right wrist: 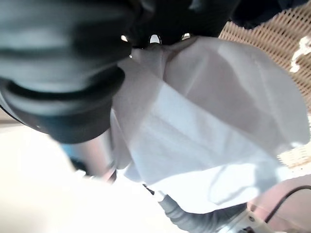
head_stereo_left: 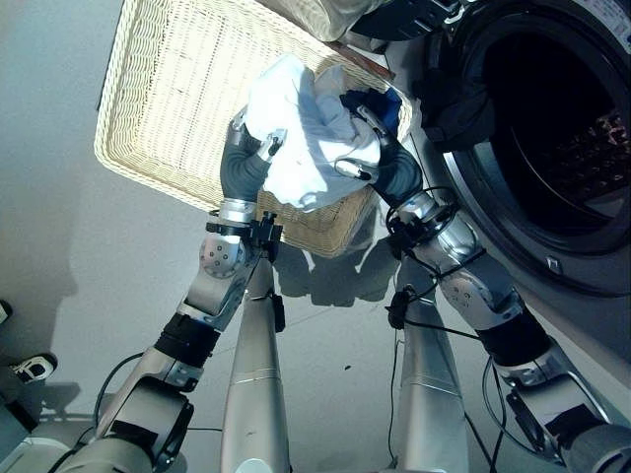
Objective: Put the clothes into the washing machine.
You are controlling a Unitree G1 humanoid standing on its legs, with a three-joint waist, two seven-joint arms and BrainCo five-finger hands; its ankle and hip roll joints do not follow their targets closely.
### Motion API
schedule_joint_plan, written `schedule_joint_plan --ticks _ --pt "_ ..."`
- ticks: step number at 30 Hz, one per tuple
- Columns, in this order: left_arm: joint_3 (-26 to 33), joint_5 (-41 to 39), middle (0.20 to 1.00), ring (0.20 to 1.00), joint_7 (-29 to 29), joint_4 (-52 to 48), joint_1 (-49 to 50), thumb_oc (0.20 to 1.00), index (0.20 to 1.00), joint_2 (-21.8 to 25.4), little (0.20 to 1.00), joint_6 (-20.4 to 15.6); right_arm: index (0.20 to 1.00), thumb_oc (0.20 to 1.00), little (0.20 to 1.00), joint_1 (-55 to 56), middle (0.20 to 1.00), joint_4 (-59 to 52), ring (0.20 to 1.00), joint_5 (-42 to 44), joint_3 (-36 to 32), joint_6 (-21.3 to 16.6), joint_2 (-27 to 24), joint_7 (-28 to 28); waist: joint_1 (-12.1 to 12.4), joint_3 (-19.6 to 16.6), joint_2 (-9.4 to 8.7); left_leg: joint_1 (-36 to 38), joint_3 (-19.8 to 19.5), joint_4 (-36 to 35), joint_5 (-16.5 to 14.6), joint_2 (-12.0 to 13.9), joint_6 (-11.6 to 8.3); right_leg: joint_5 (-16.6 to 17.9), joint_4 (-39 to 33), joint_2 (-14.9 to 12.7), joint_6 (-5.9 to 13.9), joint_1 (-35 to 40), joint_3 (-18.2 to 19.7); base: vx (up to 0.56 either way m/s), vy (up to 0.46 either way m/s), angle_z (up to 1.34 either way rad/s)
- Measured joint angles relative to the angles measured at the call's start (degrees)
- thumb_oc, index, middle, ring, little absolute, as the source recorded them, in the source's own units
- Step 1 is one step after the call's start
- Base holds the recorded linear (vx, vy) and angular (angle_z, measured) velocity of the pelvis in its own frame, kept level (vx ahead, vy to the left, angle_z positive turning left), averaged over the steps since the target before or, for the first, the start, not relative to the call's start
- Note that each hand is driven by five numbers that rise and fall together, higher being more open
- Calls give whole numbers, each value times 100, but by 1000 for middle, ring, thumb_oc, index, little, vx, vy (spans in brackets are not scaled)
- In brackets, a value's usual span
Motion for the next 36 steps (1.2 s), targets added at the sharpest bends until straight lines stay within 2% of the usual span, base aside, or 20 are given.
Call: schedule_joint_plan --ticks 8,14,28,29,30,31,32,36 --pt "-171 431 200 200 149 -214 8 200 200 -4 200 -25 200 200 200 0 200 0 200 -112 0 -7 -17 -183 -8 0 0 -9 0 -19 0 0 0 -20 2 0 1 -16 -1 0 0 0" --pt "-184 614 200 200 396 -217 8 200 200 -78 200 -234 200 200 200 -84 200 -4 200 -112 7 -7 -6 -183 -9 0 0 -45 -5 -20 0 0 0 -26 9 0 3 -49 -2 0 0 0" --pt "-212 670 200 200 829 -335 33 200 200 -253 200 -280 200 200 200 -187 200 -12 200 -56 31 76 46 -234 -8 0 0 -84 -69 9 0 -13 -1 -115 161 -17 1 -105 -26 2 -3 1" --pt "-213 686 457 457 882 -338 33 457 457 -256 457 -279 200 200 200 -186 200 -12 200 -12 31 97 50 -234 -8 0 0 -84 -69 9 0 -13 -1 -115 162 -17 0 -105 -26 0 0 0" --pt "-212 829 573 573 1056 -356 34 573 573 -251 573 -260 200 200 200 -186 200 -11 200 67 31 146 67 -234 -5 0 0 -84 -69 9 0 -13 -1 -115 163 -18 0 -105 -26 0 0 0" --pt "-212 829 573 573 1056 -356 34 573 573 -251 573 -260 200 200 200 -186 200 -11 200 67 31 146 67 -234 -5 0 0 -84 -69 9 0 -13 -1 -115 163 -18 0 -105 -26 0 0 0" --pt "-219 899 1000 1000 1218 -400 34 1000 1000 -253 1000 -236 200 200 200 -186 200 -11 200 169 31 204 111 -234 -5 0 0 -84 -71 11 0 -14 -1 -115 172 -18 0 -105 -26 0 0 0" --pt "-213 1135 1000 1000 1653 -443 106 1000 1000 -240 1000 -211 200 200 200 -132 200 0 200 678 50 375 215 -233 12 0 0 -84 -80 25 0 -21 -1 -123 194 -30 0 -104 -32 3 -15 0"
